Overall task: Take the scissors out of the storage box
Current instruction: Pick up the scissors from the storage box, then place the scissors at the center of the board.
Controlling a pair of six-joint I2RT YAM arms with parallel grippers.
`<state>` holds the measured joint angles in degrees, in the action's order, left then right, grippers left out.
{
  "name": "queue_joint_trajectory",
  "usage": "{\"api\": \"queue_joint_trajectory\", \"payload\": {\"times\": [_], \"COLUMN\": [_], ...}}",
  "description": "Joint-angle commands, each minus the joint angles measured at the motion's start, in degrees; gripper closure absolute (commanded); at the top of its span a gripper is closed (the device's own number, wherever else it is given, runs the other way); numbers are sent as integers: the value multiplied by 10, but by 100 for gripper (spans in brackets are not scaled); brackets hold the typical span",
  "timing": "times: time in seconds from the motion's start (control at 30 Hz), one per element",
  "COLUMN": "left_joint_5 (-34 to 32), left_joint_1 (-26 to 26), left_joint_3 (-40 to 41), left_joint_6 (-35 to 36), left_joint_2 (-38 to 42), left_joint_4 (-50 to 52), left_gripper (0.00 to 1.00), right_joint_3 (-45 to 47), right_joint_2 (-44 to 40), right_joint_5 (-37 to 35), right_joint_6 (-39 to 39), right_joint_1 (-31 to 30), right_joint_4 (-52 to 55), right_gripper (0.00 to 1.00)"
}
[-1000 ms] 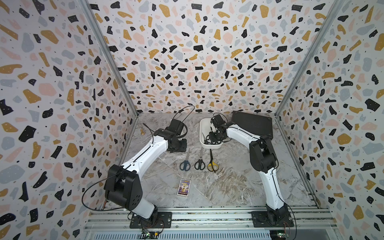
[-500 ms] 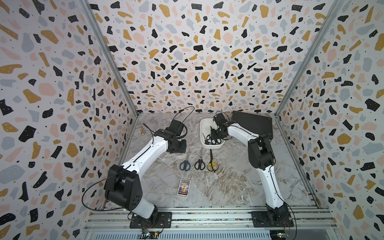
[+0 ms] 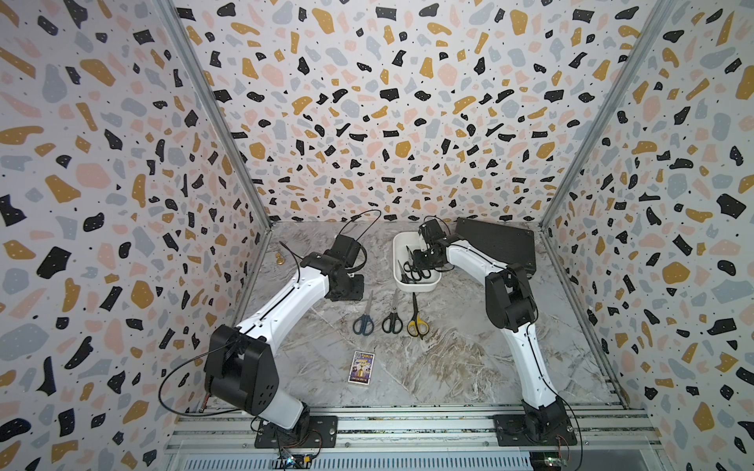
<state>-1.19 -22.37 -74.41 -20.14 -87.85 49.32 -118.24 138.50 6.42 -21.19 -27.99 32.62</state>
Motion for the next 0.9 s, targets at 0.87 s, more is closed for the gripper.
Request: {"api": "queue_joint_trajectory", "payload": {"times": [0.87], "left_joint_5": [11], "left_joint_1": [-3], "left_joint_3": [-26], "left_joint_6": [5], "left_joint_2": [-6], "left_joint_4": [-29], "left_gripper": [57], "right_joint_3": [512], "right_joint_2": [-547], "right_joint_5": [-59], "right_joint_6": [-17], "right_joint_1": [5], "right_joint_4": [34], "right_gripper": [90]}}
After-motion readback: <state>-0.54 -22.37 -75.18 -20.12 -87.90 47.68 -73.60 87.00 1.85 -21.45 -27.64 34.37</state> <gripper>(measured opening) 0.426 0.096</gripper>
